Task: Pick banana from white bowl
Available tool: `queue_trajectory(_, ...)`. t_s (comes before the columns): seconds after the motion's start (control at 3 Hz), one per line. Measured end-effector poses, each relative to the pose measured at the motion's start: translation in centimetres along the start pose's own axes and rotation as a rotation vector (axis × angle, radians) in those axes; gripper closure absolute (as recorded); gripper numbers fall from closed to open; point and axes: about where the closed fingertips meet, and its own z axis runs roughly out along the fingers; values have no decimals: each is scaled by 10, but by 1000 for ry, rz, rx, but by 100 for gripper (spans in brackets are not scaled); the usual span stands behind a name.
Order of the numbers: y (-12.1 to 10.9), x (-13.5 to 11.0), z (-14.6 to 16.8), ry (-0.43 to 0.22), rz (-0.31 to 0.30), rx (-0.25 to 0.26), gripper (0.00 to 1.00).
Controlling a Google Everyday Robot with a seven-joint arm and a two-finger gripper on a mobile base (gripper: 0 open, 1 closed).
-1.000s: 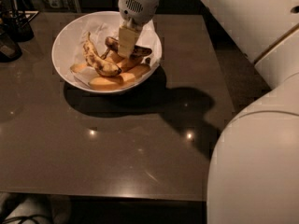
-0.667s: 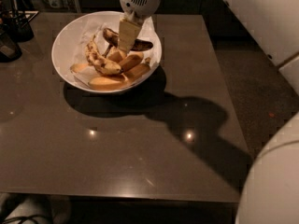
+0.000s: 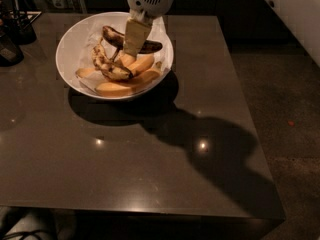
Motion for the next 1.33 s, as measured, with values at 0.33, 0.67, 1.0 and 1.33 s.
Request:
queue_trajectory(0.33, 14, -6, -12, -19, -9, -22, 100)
queue_trajectory(0.67, 46, -10, -30, -36, 12, -38, 100)
queue_trajectory(1.0, 82, -8, -46, -41, 53, -45, 100)
queue_trajectory(1.33, 82, -8, -46, -41, 53, -45, 100)
